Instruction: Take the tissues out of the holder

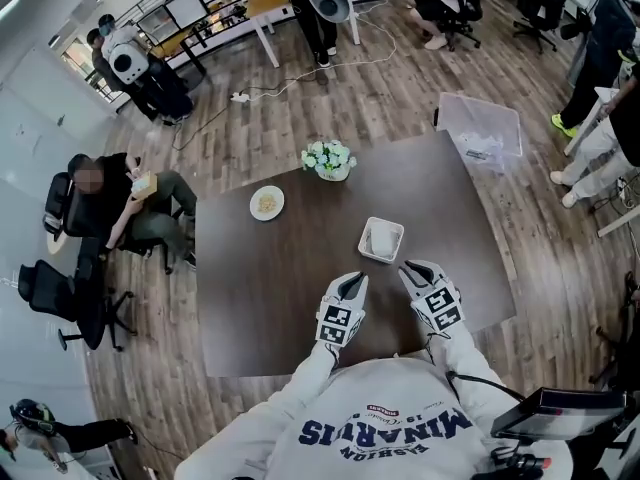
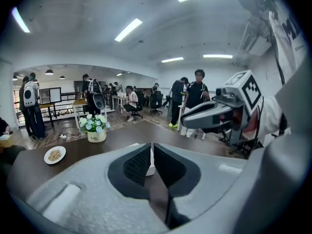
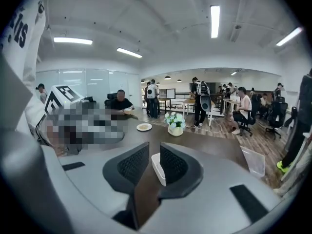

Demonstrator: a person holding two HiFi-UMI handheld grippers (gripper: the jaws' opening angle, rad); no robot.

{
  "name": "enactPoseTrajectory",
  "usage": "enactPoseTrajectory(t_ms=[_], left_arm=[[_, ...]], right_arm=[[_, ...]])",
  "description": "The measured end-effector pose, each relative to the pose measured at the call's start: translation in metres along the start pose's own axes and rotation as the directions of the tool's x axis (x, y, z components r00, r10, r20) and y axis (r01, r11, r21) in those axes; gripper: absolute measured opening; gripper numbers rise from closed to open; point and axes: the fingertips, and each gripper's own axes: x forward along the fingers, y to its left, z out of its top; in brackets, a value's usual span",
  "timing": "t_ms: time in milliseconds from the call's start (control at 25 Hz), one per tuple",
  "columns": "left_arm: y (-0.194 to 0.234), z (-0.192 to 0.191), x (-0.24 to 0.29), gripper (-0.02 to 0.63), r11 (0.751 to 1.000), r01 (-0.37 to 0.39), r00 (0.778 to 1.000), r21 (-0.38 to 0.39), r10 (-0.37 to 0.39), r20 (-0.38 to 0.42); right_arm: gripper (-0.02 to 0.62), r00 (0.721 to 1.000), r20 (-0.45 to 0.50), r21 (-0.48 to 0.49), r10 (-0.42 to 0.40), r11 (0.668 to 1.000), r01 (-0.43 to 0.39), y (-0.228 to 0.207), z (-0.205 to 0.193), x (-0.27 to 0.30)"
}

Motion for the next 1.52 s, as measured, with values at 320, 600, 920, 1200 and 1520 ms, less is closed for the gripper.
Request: enactPoseTrajectory(t_ms=[320, 600, 920, 1200, 1520], left_arm=[[0.035, -0.053, 0.085, 0.059, 0.998, -0.004, 0.975, 0.062, 0.018, -0.222], [0.042, -0.083, 0.124, 0.102, 0.989, 0.082, 0.931, 0.12, -0.033, -0.364], [0.04, -0.102, 0.155, 0.124, 0.973, 0.15, 0.884, 0.177, -0.052, -0.464], [0.046, -0.101, 0.162, 0.091, 0.97, 0.142, 0.87, 0.198, -0.027, -0.492], [0.047, -0.091, 0.159, 0.053, 0.968, 0.132, 0.89, 0.213, -0.021, -0.456]], right_arm=[[0.1, 0.968, -0.252, -0.132, -0.003, 0.991, -0.032, -0.025, -0.069, 0.088], [0.133, 0.917, -0.399, -0.185, 0.01, 0.979, -0.091, -0.033, -0.109, 0.124], [0.166, 0.87, -0.492, -0.25, 0.029, 0.953, -0.172, -0.038, -0.129, 0.151], [0.097, 0.872, -0.489, -0.269, 0.006, 0.95, -0.157, -0.043, -0.13, 0.163], [0.072, 0.896, -0.443, -0.27, -0.008, 0.955, -0.125, -0.042, -0.117, 0.16]])
